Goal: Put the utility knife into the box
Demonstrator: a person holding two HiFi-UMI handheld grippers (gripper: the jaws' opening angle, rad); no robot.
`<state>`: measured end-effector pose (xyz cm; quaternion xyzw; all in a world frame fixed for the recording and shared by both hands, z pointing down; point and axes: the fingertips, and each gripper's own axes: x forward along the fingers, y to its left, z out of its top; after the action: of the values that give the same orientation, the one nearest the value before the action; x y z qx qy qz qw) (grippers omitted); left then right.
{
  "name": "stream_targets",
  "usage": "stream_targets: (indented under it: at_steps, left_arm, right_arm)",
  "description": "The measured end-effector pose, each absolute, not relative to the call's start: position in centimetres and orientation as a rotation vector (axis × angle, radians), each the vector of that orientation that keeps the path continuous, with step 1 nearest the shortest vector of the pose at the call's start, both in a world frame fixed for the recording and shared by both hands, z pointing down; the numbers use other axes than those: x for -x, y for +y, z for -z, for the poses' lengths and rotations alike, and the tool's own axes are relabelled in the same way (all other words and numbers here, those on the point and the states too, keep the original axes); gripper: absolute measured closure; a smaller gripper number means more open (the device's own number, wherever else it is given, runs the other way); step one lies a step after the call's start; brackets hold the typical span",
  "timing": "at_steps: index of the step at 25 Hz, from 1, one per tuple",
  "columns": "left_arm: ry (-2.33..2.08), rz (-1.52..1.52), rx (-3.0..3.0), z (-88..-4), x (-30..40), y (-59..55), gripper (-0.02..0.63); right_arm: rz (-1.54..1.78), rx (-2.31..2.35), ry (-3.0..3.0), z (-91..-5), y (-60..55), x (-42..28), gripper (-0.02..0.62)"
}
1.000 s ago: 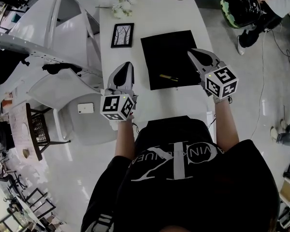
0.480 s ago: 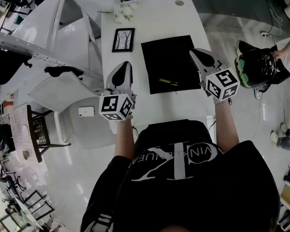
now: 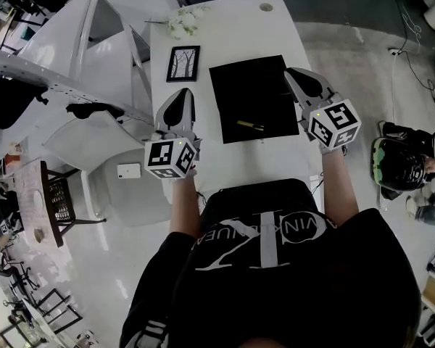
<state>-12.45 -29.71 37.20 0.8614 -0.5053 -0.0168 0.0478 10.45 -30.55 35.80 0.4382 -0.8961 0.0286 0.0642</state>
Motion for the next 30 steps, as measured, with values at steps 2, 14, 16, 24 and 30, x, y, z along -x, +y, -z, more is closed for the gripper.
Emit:
stream_targets:
  at_steps: [2, 14, 16, 24, 30]
  left_arm:
    - [-1.543, 0.056, -2.632, -37.0, 12.4, -29.9, 0.594]
    - [-1.553, 0.076, -2.649, -36.0, 12.2, -30.2, 0.594]
    - [-1.554, 0.077, -2.65, -36.0, 12.1, -30.2, 0.594]
    - [-1.547, 0.069, -2.647, -36.2, 12.3, -30.3, 0.594]
    - [-1.535, 0.059, -2.64, -36.8, 12.2, -30.2, 0.594]
  right_arm:
    - [-0.078, -1.331, -2.709, -35.6, -30.6, -10.6, 0.575]
    - [-0.04, -1.368, -2.723, -34.6, -30.5, -11.2, 0.575]
    - [-0.039, -1.373, -2.727, -34.6, -30.4, -11.3, 0.575]
    - [-0.046, -1.373, -2.726, -34.8, -30.3, -11.0, 0.575]
    - [-0.052, -1.386, -2.72, -35.1, -30.1, -11.2, 0.575]
